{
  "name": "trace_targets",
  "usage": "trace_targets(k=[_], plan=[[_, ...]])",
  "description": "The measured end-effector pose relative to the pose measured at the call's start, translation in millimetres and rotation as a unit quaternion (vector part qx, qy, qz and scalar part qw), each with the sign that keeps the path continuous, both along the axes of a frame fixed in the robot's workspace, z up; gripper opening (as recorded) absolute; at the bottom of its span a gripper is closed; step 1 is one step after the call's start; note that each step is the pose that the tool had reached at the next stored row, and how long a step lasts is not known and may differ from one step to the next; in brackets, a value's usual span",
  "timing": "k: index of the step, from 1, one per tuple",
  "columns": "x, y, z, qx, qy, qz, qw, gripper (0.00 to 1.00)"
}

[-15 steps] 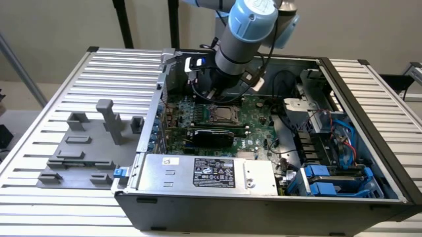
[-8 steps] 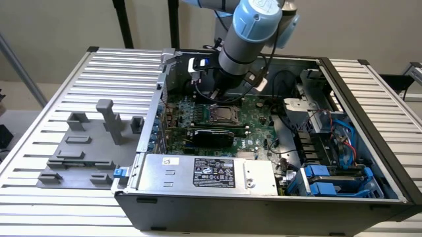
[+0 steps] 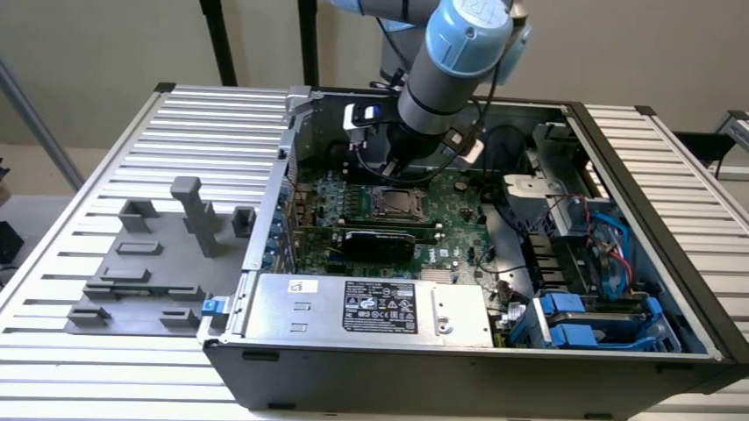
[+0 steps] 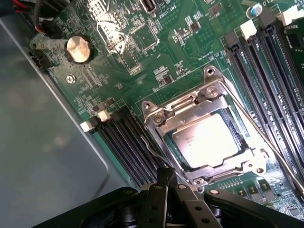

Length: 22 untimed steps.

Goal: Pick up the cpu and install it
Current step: 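Install the first cpu locking lever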

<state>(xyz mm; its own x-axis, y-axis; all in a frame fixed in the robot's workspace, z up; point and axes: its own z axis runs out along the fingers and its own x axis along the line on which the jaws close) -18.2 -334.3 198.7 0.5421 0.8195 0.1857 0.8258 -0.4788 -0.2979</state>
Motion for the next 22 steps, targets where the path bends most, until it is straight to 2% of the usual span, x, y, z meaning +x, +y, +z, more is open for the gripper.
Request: trace_targets(k=[14,22], plan=[[12.3,0.3,-3.3,-0.0078,0.0001,0.0,1.0,0.11],[8.9,0.3,-2.9,-0.0082,0.0001,0.0,1.0,0.11]])
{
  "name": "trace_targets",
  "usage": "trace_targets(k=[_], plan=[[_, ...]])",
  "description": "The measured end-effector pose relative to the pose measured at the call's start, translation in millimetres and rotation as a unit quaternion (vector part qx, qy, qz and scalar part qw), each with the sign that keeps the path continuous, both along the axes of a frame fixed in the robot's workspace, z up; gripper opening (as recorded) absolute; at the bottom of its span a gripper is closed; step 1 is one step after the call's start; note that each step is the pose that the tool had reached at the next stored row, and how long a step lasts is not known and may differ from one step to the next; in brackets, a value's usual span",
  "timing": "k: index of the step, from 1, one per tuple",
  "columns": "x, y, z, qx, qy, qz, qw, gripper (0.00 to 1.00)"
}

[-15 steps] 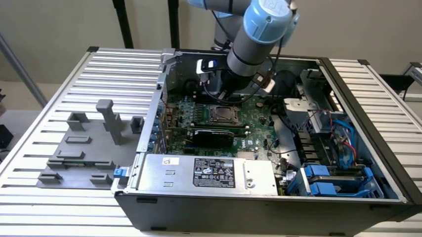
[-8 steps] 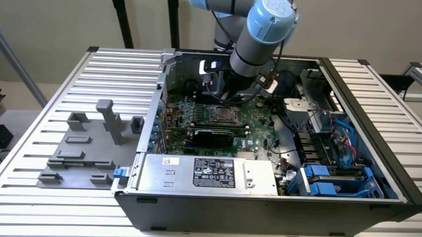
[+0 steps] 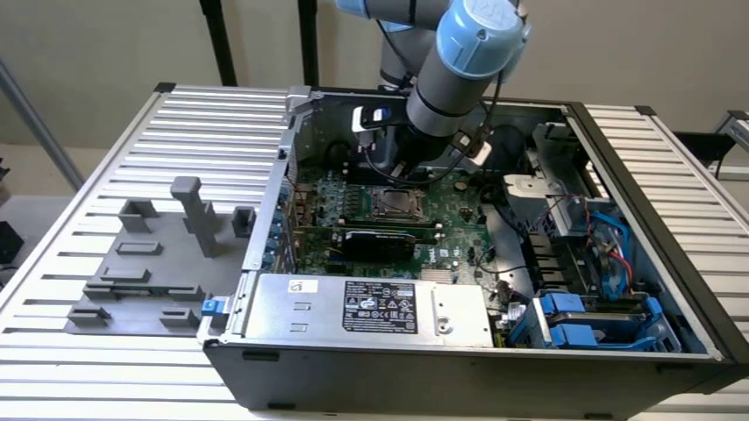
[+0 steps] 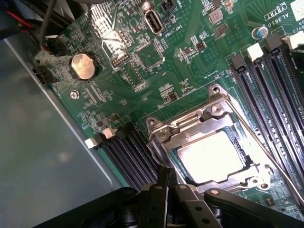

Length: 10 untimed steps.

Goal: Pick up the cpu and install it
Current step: 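Install the first cpu locking lever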

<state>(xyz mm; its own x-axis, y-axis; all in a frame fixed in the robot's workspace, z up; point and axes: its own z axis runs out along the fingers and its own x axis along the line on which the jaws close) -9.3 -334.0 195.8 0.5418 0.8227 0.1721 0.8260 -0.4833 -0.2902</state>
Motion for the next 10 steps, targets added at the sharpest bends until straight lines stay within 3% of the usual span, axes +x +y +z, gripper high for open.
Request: trace_targets(k=[10], plan=[[-5.9,2.9,3.8,0.0,0.0,0.0,1.0,0.11]])
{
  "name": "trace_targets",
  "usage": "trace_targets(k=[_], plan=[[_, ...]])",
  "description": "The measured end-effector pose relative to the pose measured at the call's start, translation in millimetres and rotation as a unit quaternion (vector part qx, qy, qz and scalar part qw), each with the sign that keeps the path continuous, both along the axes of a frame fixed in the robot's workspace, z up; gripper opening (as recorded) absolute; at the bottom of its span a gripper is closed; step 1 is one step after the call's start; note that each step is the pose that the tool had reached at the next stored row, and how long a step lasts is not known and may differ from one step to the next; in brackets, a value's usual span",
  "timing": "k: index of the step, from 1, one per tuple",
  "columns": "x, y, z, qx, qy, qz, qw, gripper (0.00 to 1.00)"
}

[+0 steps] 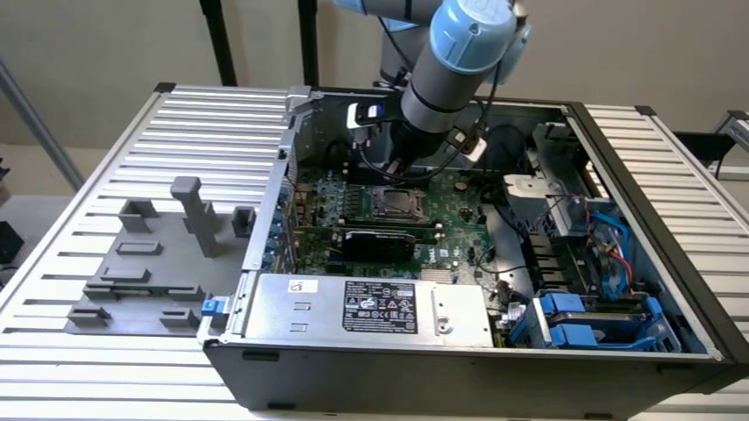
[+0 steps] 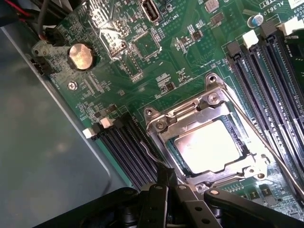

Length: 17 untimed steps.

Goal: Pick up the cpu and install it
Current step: 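Install the first cpu locking lever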

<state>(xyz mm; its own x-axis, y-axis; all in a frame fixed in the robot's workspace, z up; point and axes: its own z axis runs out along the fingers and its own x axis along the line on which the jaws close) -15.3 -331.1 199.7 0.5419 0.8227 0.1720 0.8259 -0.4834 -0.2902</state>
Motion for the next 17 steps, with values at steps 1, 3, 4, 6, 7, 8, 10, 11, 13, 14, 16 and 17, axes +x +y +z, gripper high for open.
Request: trace_targets(k=[1,3,4,6,7,8,10,11,13,14,16,17], plan=[[-0.1,0.6,0.1,0.0001,0.0,0.0,1.0,0.11],[-0.2,1.1,0.3,0.0001,0.0,0.0,1.0,0.11],[-0.2,1.1,0.3,0.0001,0.0,0.0,1.0,0.11],[-0.2,1.1,0.3,0.0001,0.0,0.0,1.0,0.11],[0.0,1.2,0.3,0.0001,0.0,0.0,1.0,0.11],[0.5,1.2,0.3,0.0001,0.0,0.0,1.0,0.11],[2.3,1.1,0.4,0.0,0.0,0.001,1.0,0.11],[3.5,1.1,0.3,0.0001,0.0,0.001,1.0,0.11],[5.2,0.8,0.4,-0.0001,0.0001,0.002,1.0,0.11],[5.7,0.8,0.3,0.0,0.0,0.003,1.0,0.11],[6.2,0.5,0.0,0.0001,-0.0001,0.003,1.0,0.11],[6.3,0.3,-0.3,0.0001,-0.0001,0.004,1.0,0.11]])
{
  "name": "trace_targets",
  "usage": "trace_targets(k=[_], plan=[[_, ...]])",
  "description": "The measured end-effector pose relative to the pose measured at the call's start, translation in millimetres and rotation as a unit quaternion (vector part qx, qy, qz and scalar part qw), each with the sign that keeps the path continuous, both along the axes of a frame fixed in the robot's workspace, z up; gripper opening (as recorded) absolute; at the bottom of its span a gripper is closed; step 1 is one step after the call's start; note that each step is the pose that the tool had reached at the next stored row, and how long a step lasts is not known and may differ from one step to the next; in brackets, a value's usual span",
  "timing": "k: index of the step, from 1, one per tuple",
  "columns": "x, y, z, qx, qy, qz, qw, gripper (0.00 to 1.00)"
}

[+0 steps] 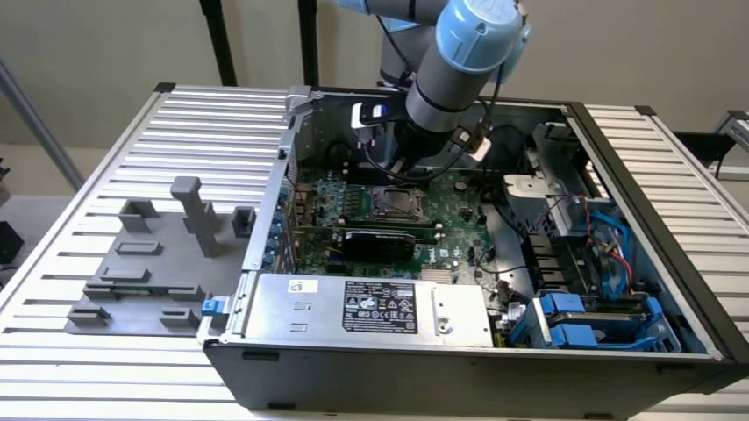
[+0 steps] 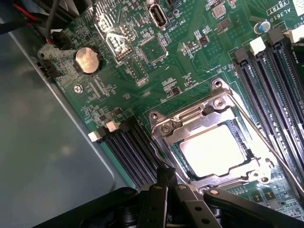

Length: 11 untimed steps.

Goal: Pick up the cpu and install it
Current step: 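Install the first cpu locking lever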

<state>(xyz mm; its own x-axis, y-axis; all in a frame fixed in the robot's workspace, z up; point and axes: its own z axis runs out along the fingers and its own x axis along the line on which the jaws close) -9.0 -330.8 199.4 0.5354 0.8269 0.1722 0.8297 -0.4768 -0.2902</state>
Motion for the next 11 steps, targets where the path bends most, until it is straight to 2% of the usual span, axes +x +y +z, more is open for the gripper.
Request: trace_targets(k=[11], plan=[[2.9,-2.0,-4.7,0.0,0.0001,0.006,1.0,0.11]])
